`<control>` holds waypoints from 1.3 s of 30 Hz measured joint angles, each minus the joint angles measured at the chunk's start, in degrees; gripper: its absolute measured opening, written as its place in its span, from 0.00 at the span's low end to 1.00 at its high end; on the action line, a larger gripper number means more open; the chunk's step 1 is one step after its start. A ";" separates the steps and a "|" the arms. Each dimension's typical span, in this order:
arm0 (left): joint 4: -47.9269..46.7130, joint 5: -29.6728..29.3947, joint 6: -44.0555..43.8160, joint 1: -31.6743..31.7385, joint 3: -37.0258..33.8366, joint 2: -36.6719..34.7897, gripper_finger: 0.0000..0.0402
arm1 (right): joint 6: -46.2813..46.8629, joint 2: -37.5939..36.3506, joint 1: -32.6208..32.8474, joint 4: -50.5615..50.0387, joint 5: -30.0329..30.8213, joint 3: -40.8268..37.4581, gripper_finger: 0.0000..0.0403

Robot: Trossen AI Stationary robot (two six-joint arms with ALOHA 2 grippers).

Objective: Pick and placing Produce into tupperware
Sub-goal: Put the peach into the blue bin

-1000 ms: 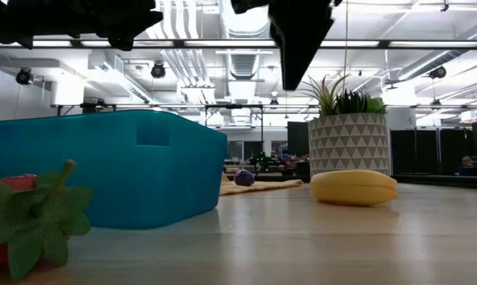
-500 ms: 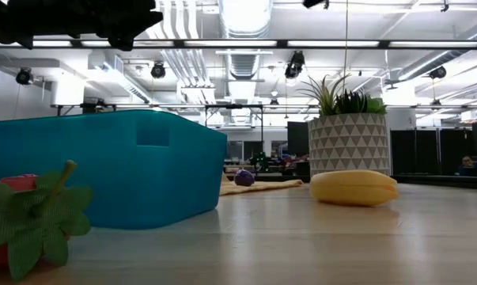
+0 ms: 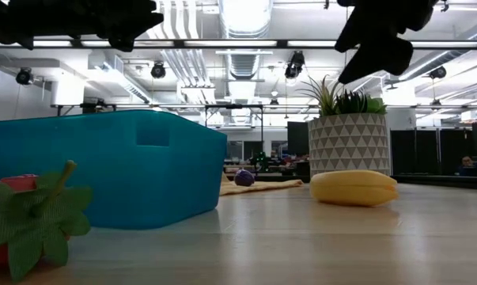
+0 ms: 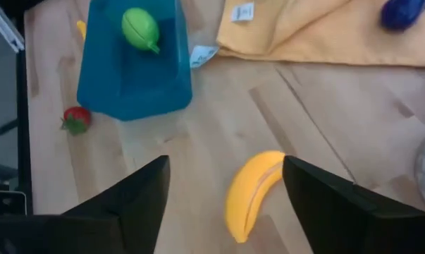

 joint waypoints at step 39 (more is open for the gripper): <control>-0.01 0.02 0.08 -0.01 0.01 0.02 0.44 | 25.23 18.57 9.79 -35.97 -13.78 23.45 0.82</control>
